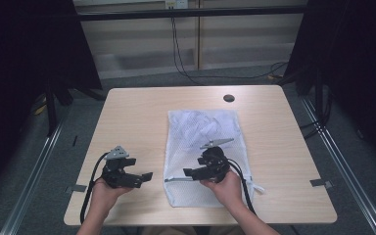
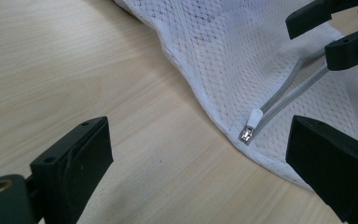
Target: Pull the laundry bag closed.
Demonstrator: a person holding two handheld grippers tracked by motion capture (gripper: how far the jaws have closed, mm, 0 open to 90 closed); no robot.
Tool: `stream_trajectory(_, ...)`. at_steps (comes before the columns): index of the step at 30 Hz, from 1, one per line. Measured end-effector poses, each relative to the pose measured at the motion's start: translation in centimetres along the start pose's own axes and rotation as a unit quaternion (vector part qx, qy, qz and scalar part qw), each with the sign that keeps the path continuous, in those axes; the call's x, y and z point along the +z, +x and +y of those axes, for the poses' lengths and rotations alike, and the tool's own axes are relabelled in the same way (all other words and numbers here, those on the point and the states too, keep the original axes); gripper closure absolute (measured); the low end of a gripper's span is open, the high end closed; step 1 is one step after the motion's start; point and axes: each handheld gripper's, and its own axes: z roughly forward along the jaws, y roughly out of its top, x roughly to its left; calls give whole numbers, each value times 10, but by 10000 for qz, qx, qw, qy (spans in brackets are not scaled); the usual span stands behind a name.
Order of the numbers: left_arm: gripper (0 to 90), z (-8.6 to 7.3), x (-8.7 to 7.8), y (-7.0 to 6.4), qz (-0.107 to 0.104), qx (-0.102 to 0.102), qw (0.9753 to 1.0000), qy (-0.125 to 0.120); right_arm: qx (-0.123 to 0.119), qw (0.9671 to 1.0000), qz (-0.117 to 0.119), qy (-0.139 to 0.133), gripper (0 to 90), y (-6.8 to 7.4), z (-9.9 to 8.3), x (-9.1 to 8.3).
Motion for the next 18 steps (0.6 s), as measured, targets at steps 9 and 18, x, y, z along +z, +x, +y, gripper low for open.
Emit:
stream_trajectory(9, 68, 0, 1, 1, -3, 2, 10000, 47, 66, 9998, 181, 17, 323, 7, 2, 9)
stream_trajectory(18, 71, 0, 0, 1, -14, 8, 10000, 42, 86, 9989, 436, 167, 368, 14, 3, 24)
